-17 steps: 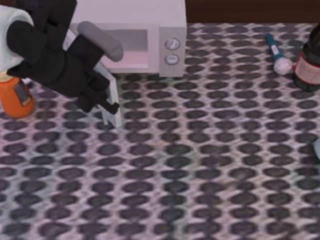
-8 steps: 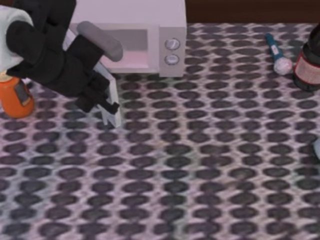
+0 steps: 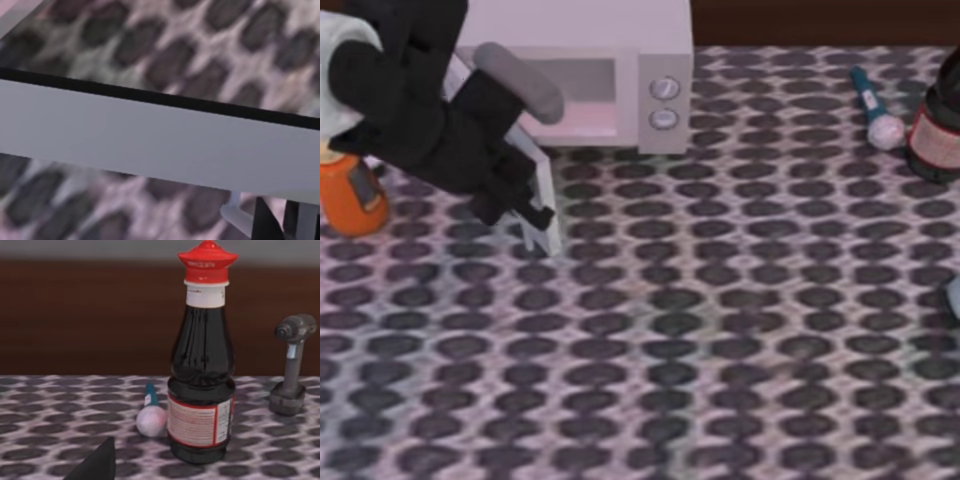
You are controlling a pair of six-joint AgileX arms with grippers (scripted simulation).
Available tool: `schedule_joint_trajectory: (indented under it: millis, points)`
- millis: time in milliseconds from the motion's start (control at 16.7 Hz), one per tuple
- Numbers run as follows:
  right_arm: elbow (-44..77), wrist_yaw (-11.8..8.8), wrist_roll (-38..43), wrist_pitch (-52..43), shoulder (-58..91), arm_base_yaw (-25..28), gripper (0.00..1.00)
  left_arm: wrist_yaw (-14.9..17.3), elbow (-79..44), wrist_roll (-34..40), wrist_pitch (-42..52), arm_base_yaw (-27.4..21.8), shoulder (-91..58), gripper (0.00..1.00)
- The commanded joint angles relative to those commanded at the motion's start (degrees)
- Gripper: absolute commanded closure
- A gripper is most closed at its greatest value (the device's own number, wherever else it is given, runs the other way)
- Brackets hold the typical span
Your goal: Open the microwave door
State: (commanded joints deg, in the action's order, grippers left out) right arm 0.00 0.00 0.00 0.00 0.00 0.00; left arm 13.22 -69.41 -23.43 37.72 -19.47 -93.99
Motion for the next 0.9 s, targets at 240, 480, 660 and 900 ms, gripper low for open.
schedule_joint_trajectory:
  millis: [240,480,660,900]
  points:
    - [0.0,0.0,0.0,0.0,0.0,0.0,0.0,2.1,0.7,-4.8,1.7,2.0,0.3,1.0]
    - [0.0,0.0,0.0,0.0,0.0,0.0,0.0,4.3,1.1,-9.4,2.9,4.0,1.0,1.0]
    - [0.0,0.0,0.0,0.0,0.0,0.0,0.0,4.6,1.0,-10.0,3.0,4.3,1.3,1.0]
    - [0.0,0.0,0.0,0.0,0.0,0.0,0.0,4.6,1.0,-10.0,3.0,4.3,1.3,1.0]
